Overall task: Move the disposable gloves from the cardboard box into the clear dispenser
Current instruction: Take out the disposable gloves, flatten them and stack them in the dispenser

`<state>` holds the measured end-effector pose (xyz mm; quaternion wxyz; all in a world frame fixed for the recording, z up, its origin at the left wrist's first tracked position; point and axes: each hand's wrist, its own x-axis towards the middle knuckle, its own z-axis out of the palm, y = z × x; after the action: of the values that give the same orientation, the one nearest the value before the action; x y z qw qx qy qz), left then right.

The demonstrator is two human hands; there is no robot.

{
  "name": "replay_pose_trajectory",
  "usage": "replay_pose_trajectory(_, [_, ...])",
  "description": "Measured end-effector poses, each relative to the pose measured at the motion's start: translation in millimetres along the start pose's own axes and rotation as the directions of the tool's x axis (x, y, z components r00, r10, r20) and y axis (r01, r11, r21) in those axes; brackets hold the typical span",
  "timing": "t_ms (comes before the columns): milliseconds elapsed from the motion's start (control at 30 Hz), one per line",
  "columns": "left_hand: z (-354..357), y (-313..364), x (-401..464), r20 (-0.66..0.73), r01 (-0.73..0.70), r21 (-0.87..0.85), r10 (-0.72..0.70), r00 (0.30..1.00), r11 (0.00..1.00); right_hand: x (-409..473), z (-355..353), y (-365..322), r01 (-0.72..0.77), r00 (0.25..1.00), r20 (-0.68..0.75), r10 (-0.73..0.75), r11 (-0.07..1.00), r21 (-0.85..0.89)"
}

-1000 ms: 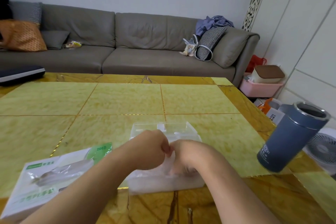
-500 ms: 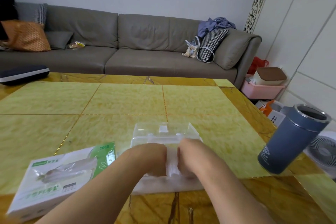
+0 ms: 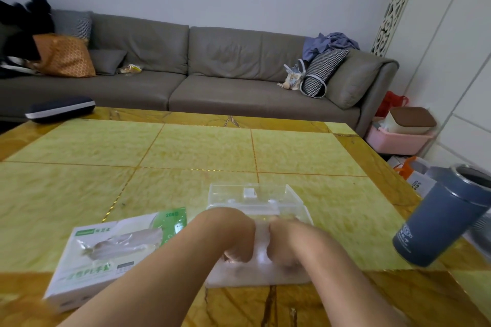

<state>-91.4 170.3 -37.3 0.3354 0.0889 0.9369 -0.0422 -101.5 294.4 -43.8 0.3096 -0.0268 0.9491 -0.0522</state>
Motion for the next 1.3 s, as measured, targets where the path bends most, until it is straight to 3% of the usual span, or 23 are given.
replay_pose_trajectory(200, [-4.8, 9.4, -13.0, -0.052, -0.018, 0.136, 0.026, 0.998, 0.991, -1.8, -1.2, -3.0, -0.038, 0.999, 0.01, 0.038, 0.999, -0.027])
replay_pose_trajectory(467, [-3.8, -23.3, -29.3, -0.088, -0.178, 0.006, 0.178, 0.98, 0.984, 9.4, 1.0, 3.1, 0.042, 0.995, -0.083, -0.056, 0.986, -0.159])
replay_pose_trajectory(700, [25.2, -56.8, -67.4, -0.449, -0.382, -0.326, 0.214, 0.868, 0.865, -7.2, -0.7, 2.9, 0.04, 0.956, -0.286, -0.059, 0.996, -0.075])
replay_pose_trajectory(800, [39.7, -82.8, -83.0, -0.655, -0.458, -0.493, 0.031, 0.755, 0.739, -27.9, -2.8, -6.2, 0.055, 0.901, -0.43, -0.062, 0.998, -0.031])
replay_pose_trajectory(867, [52.7, -107.3, -89.6, -0.729, -0.397, -0.554, -0.196, 0.657, 0.732, -44.5, -5.0, -18.0, 0.048, 0.833, -0.547, -0.078, 0.996, -0.07])
replay_pose_trajectory(933, [67.7, -134.1, -95.4, -0.715, -0.226, -0.589, -0.37, 0.594, 0.776, -58.9, -2.5, -35.3, 0.112, 0.738, -0.658, -0.148, 0.989, -0.096])
replay_pose_trajectory(1033, [84.8, -156.1, -100.1, -0.603, 0.065, -0.548, -0.448, 0.66, 0.834, -77.1, 13.4, -67.0, 0.376, 0.58, -0.717, -0.387, 0.908, -0.186])
replay_pose_trajectory(1100, [88.6, -156.2, -99.1, -0.547, 0.156, -0.497, -0.448, 0.707, 0.853, -81.1, 30.4, -86.9, 0.527, 0.551, -0.61, -0.57, 0.804, -0.276])
replay_pose_trajectory(1167, [88.2, -155.2, -95.4, -0.518, 0.204, -0.468, -0.454, 0.725, 0.86, -77.6, 48.7, -103.3, 0.617, 0.57, -0.455, -0.684, 0.722, -0.313])
replay_pose_trajectory(1300, [87.6, -155.0, -83.2, -0.514, 0.252, -0.433, -0.467, 0.72, 0.865, -67.9, 70.1, -120.7, 0.659, 0.611, -0.264, -0.747, 0.664, -0.353])
